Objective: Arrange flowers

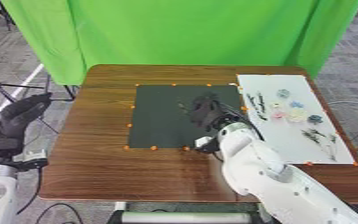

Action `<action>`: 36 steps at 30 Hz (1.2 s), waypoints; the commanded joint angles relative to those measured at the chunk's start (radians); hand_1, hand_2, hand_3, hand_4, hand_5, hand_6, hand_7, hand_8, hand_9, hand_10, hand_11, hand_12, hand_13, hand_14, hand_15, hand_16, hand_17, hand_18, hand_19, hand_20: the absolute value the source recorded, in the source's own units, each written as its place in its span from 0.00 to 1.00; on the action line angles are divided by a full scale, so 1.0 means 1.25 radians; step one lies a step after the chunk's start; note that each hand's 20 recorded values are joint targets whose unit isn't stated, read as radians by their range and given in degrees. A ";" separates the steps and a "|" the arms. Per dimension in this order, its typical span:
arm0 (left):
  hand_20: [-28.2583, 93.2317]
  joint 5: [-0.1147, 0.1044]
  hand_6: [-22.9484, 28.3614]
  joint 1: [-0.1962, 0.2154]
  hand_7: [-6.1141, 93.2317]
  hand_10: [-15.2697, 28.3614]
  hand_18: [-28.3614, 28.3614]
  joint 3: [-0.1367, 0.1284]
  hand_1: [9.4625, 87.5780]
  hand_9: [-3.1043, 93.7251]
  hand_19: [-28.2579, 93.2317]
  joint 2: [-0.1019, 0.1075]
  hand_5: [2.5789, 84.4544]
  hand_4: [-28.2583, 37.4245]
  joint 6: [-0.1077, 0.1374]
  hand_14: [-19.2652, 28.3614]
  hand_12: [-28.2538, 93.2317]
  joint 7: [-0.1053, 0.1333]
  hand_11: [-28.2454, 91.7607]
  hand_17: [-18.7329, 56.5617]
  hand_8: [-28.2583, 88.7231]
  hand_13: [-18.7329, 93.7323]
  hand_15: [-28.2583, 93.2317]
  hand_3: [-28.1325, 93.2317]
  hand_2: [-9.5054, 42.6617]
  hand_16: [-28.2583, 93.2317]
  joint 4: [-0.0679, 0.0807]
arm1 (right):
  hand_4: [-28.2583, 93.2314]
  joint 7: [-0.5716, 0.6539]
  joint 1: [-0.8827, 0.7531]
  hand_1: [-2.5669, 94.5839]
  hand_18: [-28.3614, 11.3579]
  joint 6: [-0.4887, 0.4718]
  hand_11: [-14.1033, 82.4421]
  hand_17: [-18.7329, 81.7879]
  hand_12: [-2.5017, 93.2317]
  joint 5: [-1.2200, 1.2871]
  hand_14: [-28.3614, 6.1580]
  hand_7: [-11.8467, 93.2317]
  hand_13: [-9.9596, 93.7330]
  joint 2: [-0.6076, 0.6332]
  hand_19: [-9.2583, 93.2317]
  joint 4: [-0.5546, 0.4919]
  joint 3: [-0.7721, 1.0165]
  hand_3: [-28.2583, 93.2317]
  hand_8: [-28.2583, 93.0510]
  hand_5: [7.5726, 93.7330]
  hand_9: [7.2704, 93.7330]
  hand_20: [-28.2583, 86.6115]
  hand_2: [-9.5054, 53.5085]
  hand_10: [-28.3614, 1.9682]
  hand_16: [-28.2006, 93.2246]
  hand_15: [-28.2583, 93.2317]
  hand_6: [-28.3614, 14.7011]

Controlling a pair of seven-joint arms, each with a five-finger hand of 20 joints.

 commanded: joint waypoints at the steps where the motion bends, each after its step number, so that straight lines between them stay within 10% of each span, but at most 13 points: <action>1: 0.35 0.007 0.52 0.017 0.20 0.68 0.70 0.014 0.23 0.44 0.29 -0.009 0.49 0.17 -0.017 0.75 0.31 0.006 0.37 0.34 0.18 0.43 0.34 0.76 0.04 0.22 0.005 | 0.33 -0.003 0.025 0.67 0.52 -0.012 0.43 0.89 0.50 -0.047 0.89 0.57 1.00 -0.136 0.93 0.066 -0.026 0.68 0.37 0.70 0.96 0.67 0.00 0.56 0.46 0.74 0.51; 36: 0.35 0.018 0.50 0.054 0.23 0.65 0.70 0.004 0.23 0.43 0.27 0.000 0.49 0.14 -0.046 0.73 0.31 -0.020 0.36 0.33 0.17 0.43 0.31 0.79 0.01 0.23 -0.041 | 0.29 0.068 0.127 0.62 0.58 0.006 0.44 0.92 0.44 0.086 0.95 0.60 1.00 -0.219 0.90 0.219 -0.173 0.73 0.30 0.72 0.99 0.65 0.00 0.59 0.43 0.74 0.52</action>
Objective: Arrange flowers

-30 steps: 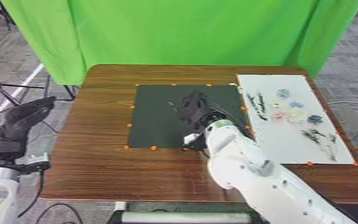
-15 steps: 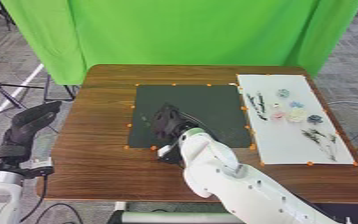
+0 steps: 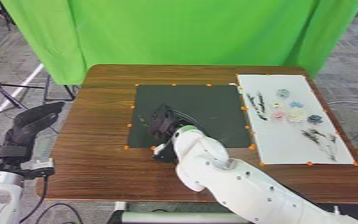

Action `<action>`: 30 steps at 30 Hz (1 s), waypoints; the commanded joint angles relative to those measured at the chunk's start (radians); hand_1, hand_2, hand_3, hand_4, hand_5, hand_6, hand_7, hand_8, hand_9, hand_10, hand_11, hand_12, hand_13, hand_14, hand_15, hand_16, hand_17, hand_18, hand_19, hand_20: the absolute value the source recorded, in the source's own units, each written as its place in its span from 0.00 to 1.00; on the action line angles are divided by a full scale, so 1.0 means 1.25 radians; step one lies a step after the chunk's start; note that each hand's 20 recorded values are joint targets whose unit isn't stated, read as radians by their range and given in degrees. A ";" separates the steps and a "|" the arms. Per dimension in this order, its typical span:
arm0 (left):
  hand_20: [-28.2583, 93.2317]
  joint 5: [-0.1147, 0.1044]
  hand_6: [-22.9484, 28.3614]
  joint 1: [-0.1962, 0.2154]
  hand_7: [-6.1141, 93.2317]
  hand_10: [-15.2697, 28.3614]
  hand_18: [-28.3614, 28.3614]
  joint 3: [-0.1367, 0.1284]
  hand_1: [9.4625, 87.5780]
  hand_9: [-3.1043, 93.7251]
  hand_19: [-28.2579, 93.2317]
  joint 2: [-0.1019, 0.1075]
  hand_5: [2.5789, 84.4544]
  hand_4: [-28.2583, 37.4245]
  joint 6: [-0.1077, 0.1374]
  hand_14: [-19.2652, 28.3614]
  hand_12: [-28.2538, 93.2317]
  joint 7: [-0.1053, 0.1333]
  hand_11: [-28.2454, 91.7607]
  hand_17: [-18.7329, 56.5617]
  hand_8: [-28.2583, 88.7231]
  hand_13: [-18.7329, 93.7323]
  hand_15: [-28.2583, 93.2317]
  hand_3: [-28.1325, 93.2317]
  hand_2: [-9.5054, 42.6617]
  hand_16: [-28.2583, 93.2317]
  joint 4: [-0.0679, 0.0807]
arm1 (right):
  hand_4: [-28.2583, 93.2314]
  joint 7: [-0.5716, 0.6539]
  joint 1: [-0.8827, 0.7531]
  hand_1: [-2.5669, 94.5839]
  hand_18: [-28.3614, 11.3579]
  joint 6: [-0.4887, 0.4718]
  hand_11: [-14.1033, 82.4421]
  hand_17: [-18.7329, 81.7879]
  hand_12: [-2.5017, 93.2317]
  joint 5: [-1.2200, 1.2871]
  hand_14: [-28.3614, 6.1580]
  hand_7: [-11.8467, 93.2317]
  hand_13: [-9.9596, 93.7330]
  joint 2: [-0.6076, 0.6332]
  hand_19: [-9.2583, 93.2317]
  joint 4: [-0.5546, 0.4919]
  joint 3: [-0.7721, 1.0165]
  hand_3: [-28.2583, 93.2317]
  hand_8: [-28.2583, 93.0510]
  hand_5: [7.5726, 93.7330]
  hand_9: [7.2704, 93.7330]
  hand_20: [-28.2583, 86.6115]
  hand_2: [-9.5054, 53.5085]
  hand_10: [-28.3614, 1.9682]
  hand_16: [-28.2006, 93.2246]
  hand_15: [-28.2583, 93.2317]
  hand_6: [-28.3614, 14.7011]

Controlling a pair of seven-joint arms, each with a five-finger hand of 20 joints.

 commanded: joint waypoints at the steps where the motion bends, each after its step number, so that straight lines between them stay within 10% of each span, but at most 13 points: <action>1: 0.35 0.009 0.50 0.010 0.23 0.65 0.70 -0.005 0.23 0.43 0.27 -0.003 0.49 0.14 -0.021 0.73 0.31 -0.013 0.37 0.33 0.17 0.43 0.31 0.79 0.01 0.23 -0.012 | 0.28 0.024 0.000 0.62 0.58 0.015 0.44 0.92 0.44 -0.005 0.95 0.60 1.00 -0.009 0.90 0.026 -0.012 0.73 0.30 0.72 0.99 0.65 0.00 0.59 0.42 0.74 0.52; 30: 0.35 0.015 0.51 0.015 0.22 0.65 0.71 -0.019 0.24 0.42 0.27 -0.012 0.49 0.14 -0.057 0.74 0.31 -0.033 0.36 0.33 0.17 0.43 0.32 0.78 0.01 0.24 -0.018 | 0.28 0.024 -0.007 0.59 0.60 0.018 0.46 0.92 0.41 0.009 0.91 0.62 1.00 -0.010 0.88 0.033 -0.001 0.72 0.34 0.68 0.98 0.66 0.00 0.56 0.42 0.72 0.53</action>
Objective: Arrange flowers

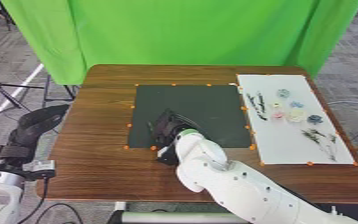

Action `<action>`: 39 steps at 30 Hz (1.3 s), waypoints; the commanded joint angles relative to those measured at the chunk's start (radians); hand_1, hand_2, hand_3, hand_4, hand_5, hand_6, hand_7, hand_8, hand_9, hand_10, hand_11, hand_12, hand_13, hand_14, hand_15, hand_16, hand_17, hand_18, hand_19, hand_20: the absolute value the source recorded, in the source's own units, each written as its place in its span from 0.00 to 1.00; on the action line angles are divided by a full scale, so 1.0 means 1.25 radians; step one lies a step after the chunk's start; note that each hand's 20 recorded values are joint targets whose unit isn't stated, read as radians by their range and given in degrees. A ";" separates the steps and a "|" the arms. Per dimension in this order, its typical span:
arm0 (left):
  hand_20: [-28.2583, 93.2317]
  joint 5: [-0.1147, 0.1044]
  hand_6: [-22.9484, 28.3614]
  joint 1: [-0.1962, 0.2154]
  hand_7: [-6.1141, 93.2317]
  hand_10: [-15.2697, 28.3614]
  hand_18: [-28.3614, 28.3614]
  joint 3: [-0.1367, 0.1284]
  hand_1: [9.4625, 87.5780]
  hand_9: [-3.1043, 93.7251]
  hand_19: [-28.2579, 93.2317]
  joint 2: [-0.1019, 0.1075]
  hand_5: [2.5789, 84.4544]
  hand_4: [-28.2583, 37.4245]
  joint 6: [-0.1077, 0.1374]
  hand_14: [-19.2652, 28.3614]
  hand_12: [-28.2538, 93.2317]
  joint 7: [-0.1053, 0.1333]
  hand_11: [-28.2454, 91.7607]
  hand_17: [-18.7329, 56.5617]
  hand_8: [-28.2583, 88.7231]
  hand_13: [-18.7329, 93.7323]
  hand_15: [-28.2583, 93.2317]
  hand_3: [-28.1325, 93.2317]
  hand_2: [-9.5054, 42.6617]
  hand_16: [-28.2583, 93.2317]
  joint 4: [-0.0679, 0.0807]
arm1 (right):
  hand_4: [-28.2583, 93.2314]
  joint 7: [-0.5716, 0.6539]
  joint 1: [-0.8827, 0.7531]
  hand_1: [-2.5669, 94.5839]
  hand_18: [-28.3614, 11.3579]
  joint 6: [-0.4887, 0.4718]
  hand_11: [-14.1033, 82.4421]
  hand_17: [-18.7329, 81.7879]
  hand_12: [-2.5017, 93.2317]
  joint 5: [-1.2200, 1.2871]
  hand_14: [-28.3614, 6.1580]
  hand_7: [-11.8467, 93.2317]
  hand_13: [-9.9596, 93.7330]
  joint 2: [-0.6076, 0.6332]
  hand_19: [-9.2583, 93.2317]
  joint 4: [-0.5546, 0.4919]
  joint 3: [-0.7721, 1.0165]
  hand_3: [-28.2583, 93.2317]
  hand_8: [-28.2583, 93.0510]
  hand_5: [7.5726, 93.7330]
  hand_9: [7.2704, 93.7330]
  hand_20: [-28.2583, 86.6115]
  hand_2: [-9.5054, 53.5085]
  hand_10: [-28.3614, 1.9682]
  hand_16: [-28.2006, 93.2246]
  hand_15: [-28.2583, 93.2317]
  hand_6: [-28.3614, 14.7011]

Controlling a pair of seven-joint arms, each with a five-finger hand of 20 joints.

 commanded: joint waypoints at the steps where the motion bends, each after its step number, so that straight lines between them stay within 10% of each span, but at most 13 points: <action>1: 0.35 0.004 0.51 0.007 0.22 0.65 0.71 -0.007 0.24 0.42 0.27 -0.008 0.49 0.14 -0.013 0.74 0.31 -0.009 0.36 0.33 0.17 0.43 0.32 0.78 0.01 0.24 -0.007 | 0.27 0.000 -0.001 0.59 0.60 0.008 0.46 0.92 0.41 0.005 0.91 0.61 1.00 -0.007 0.88 0.000 0.003 0.71 0.34 0.68 0.98 0.66 0.00 0.56 0.42 0.72 0.53; 39: 0.35 0.005 0.52 0.007 0.21 0.65 0.72 -0.005 0.23 0.41 0.28 -0.011 0.48 0.15 -0.022 0.75 0.32 -0.007 0.36 0.32 0.18 0.43 0.32 0.77 0.03 0.24 -0.005 | 0.23 -0.048 -0.007 0.25 0.52 0.007 0.38 0.89 0.27 0.050 0.76 0.67 1.00 0.004 0.91 -0.019 0.007 0.74 0.13 0.60 0.94 0.62 0.18 0.42 0.45 0.66 0.47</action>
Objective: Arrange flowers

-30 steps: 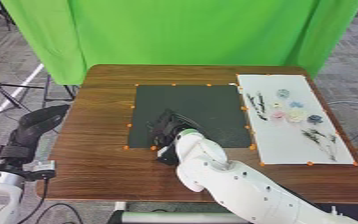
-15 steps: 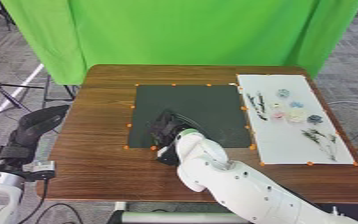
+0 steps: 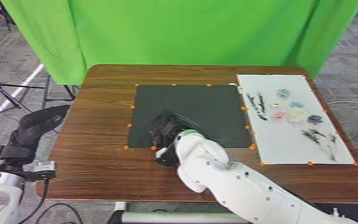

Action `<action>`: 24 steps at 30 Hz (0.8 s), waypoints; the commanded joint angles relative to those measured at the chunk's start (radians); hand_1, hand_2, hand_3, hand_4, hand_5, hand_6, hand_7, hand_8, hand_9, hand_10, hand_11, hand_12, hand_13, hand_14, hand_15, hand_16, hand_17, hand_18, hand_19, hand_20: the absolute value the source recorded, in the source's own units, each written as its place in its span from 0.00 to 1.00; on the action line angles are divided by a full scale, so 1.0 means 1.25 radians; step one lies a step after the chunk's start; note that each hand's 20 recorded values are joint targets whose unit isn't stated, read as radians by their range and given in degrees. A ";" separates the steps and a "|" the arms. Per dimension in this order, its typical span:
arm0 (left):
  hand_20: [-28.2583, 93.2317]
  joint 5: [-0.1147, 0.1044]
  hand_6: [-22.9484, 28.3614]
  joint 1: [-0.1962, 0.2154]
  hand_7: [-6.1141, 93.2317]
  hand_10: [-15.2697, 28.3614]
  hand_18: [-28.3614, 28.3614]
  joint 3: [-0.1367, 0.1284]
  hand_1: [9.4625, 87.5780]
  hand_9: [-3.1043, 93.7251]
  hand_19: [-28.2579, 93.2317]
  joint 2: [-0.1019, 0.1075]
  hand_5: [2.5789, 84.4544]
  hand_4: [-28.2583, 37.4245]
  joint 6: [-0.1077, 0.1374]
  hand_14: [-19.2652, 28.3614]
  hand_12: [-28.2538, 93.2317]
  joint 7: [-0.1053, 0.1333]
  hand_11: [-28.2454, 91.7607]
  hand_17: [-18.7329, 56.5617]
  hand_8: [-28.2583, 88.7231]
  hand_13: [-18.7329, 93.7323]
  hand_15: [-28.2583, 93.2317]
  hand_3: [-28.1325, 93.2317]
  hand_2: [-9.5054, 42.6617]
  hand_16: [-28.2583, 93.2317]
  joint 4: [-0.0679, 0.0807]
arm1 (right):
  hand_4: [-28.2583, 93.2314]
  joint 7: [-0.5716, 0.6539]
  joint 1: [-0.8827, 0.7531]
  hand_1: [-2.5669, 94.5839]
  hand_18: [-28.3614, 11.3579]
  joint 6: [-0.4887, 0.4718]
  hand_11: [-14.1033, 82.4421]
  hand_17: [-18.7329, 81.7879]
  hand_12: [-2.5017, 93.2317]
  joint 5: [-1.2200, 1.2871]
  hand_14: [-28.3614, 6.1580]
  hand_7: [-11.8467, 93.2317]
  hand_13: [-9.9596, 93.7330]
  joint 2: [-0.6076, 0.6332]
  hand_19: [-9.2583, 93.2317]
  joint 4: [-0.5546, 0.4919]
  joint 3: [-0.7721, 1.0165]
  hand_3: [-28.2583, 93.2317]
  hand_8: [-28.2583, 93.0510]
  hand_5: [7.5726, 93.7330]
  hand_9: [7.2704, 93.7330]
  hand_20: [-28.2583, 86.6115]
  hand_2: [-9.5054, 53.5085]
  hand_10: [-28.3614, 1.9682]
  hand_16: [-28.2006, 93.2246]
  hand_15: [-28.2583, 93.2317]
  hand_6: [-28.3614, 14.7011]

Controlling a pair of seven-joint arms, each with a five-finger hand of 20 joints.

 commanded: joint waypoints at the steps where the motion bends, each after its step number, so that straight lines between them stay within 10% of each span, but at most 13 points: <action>1: 0.35 0.003 0.52 0.006 0.21 0.65 0.72 0.000 0.23 0.41 0.28 -0.006 0.48 0.15 -0.008 0.75 0.32 -0.005 0.36 0.32 0.18 0.43 0.32 0.77 0.03 0.24 -0.003 | 0.23 -0.010 0.002 0.25 0.52 0.009 0.38 0.89 0.27 0.003 0.76 0.67 1.00 0.001 0.91 -0.011 -0.004 0.73 0.13 0.60 0.94 0.62 0.18 0.42 0.45 0.66 0.47; 24: 0.35 0.006 0.52 0.000 0.20 0.65 0.72 0.008 0.23 0.41 0.28 -0.006 0.48 0.15 -0.011 0.75 0.32 -0.003 0.35 0.32 0.18 0.43 0.32 0.77 0.03 0.24 0.000 | 0.23 -0.035 -0.004 0.25 0.50 0.018 0.33 0.88 0.25 0.043 0.75 0.64 1.00 -0.007 0.91 -0.010 0.015 0.72 0.12 0.60 0.92 0.61 0.19 0.39 0.45 0.66 0.46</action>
